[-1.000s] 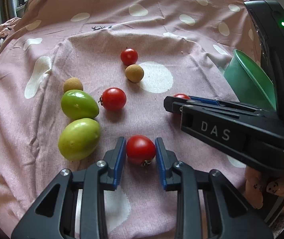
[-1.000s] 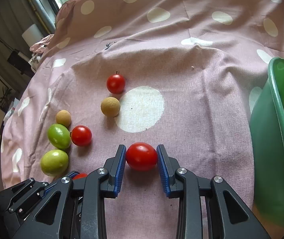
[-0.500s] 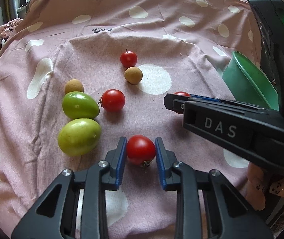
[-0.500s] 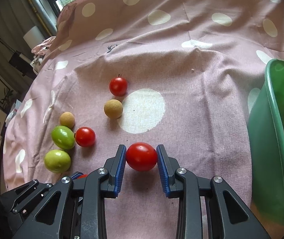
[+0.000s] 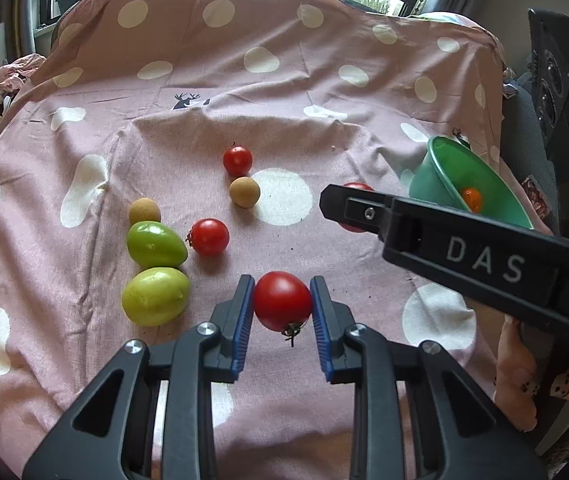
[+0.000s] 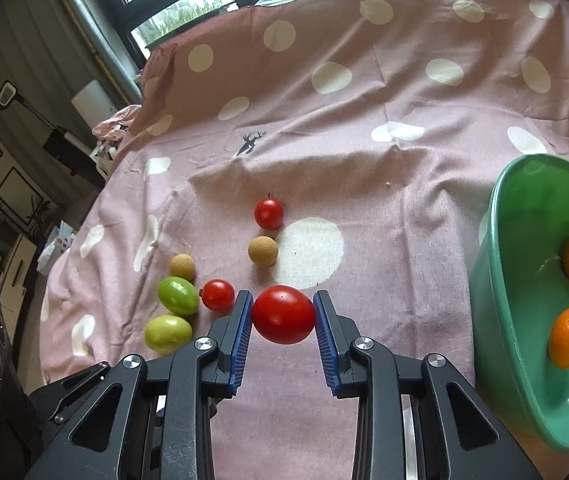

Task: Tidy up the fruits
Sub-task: 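Carry both held cherry tomatoes with both grippers over the green bowl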

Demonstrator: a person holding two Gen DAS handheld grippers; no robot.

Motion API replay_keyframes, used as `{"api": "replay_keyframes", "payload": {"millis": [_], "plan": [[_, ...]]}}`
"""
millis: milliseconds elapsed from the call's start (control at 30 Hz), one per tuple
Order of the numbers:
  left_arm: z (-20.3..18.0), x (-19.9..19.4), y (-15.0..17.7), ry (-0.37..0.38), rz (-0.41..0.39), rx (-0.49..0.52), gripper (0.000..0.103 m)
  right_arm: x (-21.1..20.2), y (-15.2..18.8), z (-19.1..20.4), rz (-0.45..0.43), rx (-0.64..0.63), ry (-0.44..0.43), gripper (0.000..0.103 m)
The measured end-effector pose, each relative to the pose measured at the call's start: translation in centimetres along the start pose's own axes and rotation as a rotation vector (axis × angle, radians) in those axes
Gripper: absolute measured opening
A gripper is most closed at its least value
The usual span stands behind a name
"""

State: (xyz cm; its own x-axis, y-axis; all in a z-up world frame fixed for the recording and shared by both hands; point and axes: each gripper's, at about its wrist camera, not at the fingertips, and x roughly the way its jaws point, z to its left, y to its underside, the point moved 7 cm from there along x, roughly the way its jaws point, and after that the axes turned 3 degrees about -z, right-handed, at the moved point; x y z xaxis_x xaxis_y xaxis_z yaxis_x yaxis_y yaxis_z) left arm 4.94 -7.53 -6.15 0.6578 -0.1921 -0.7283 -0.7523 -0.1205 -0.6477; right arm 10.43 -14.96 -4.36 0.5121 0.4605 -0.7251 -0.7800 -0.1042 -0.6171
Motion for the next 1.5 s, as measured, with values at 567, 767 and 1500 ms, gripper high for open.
{"api": "replay_keyframes", "payload": {"millis": [567,767,1500], "plan": [[-4.3,-1.7,-3.0,0.053,-0.073,0.055,0.028,-6.0,-2.8,-1.4,-0.144,0.073,-0.077,0.033],[-6.1,-2.1,-3.7,0.087,-0.088,0.075,0.028,-8.6,-3.6,-3.7,-0.208,0.124,-0.048,0.033],[-14.6,-0.8,-7.3,0.194,-0.105,0.119,0.028,-14.4,-4.3,-13.2,-0.332,0.367,0.056,0.033]]}}
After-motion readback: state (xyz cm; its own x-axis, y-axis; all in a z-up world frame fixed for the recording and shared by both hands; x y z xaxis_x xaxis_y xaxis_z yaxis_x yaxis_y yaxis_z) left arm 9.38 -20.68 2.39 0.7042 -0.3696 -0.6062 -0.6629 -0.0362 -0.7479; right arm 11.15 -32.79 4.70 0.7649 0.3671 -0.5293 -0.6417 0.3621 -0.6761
